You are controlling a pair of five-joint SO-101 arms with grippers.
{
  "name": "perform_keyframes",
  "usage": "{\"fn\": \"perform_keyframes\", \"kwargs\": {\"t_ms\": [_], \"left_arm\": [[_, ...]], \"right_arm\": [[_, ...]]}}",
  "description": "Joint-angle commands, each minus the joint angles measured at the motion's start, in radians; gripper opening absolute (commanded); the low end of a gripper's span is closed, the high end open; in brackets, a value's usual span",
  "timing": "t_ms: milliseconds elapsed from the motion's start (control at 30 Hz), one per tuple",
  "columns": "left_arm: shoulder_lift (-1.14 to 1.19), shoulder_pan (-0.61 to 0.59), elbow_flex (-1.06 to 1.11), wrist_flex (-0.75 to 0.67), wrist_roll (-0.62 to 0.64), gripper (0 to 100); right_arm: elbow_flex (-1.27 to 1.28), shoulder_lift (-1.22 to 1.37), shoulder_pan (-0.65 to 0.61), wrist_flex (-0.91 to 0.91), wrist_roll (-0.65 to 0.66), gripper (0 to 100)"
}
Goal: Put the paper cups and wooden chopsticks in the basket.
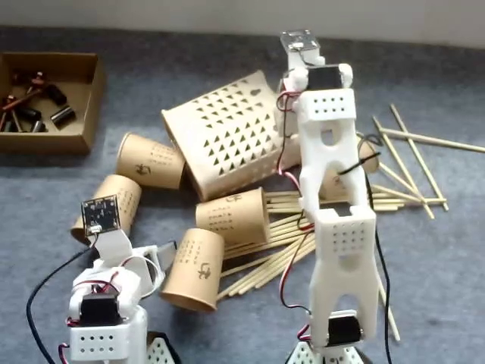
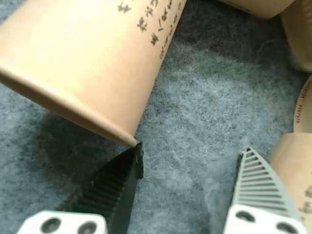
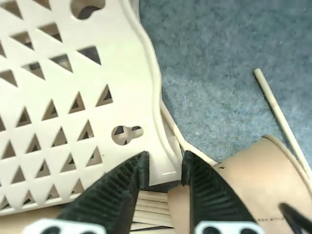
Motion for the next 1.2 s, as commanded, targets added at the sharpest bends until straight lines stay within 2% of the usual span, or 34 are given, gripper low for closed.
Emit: {"fn": "perform_keyframes", "kwargs": {"t_ms": [0, 133, 300, 500, 700, 967, 1167], "left_arm": [[-0.018, -0.008, 0.019, 0.003, 0.000, 30], [-0.018, -0.008, 0.019, 0.003, 0.000, 30], [-0.018, -0.008, 0.019, 0.003, 0.000, 30], [-0.018, -0.008, 0.019, 0.003, 0.000, 30], [-0.018, -0.008, 0.019, 0.003, 0.000, 30], [-0.018, -0.008, 0.019, 0.003, 0.000, 30], [-0.018, -0.008, 0.019, 0.003, 0.000, 30]], "right_arm": [[-0.013, -0.050, -0.047, 0.027, 0.012, 8.7], [0.131, -0.189, -0.070, 0.028, 0.014, 8.0], [0.490, -0.453, -0.160, 0.021, 0.018, 8.0], [0.792, -0.737, -0.193, -0.070, 0.012, 8.0], [1.021, -0.923, -0.068, -0.283, 0.012, 8.0], [1.247, -0.934, 0.041, -0.748, 0.011, 7.9], [1.374, -0.934, 0.048, -0.938, 0.011, 7.8]]}}
